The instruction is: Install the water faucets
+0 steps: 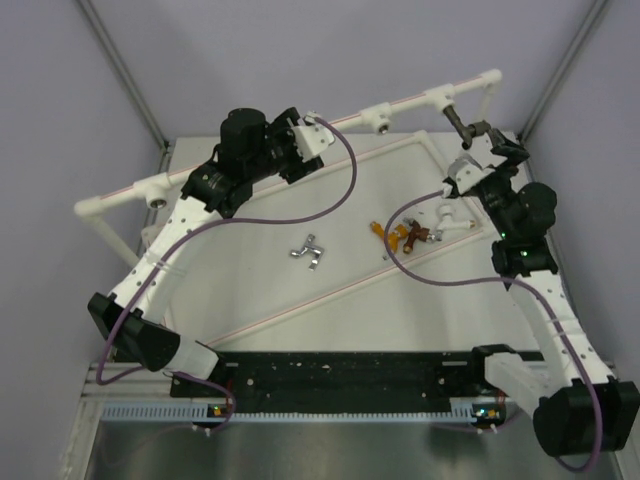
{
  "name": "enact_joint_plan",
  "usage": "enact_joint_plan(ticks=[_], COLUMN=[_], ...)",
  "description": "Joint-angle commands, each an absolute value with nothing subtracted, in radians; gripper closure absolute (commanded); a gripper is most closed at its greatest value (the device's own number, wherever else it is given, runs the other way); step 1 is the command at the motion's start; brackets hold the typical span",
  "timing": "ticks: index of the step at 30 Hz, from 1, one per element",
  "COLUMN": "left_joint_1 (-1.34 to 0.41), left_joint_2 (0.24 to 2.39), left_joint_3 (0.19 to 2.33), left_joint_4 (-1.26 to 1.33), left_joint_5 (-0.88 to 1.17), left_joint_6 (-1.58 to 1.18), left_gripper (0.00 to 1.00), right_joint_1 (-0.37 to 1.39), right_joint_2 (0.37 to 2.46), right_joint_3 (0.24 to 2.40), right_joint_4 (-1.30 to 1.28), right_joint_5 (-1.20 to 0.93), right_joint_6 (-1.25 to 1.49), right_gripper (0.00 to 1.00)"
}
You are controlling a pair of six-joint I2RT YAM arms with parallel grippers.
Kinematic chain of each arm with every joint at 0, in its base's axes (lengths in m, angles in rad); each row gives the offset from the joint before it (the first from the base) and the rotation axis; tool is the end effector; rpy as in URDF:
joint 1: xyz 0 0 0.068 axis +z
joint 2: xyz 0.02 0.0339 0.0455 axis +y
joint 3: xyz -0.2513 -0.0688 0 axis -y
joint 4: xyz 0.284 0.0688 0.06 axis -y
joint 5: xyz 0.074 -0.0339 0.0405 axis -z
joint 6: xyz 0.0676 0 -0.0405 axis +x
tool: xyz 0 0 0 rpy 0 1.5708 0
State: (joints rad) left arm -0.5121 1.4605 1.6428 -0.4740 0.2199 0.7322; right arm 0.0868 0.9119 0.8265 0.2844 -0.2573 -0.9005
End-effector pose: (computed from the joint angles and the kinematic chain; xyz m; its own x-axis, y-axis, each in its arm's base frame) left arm 0.3369 -0.2063 0.4335 0.2550 0.6051 -0.7542 0.6587 0.4624 0.5936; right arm 0.2883 0.0424 0.3753 0.3828 -0.7274 -0.5695 -0.0521 0.5985 -0.7994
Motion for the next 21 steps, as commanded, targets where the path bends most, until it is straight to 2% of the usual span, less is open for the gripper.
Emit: enact_joint_plan(ticks=[1, 9, 13, 16, 21], left_joint_1=[-0.531, -0.531, -0.531, -0.531, -0.531], left_joint_2=[1.466, 1.468, 1.473, 1.476, 1.476], left_joint_3=[1.669, 1.669, 1.674, 1.677, 1.675], left_joint_4=[-0.503, -0.508, -0.506, -0.505, -0.505], left_joint_5=[0.273, 0.265, 0.264, 0.265, 0.267], left_joint_6=[0.704, 0.709, 0.709, 0.709, 0.71], left_gripper=[0.3, 0.3, 0.3, 0.3, 0.3], right_joint_1=[0.086, 0.089, 0.09, 0.089, 0.092], right_joint_2=[0.994, 1.106, 1.135, 1.154, 1.155], right_joint_3=[0.888, 0.893, 0.926, 0.96, 1.003], right_joint_4=[0.426, 0.587, 0.574, 0.523, 0.416], right_joint_5=[-0.31, -0.281, -0.299, -0.319, -0.35], right_joint_6=[-1.046, -1.066, -0.999, -0.925, -0.696], right_gripper=[0.05, 0.12, 0.2, 0.29, 0.52])
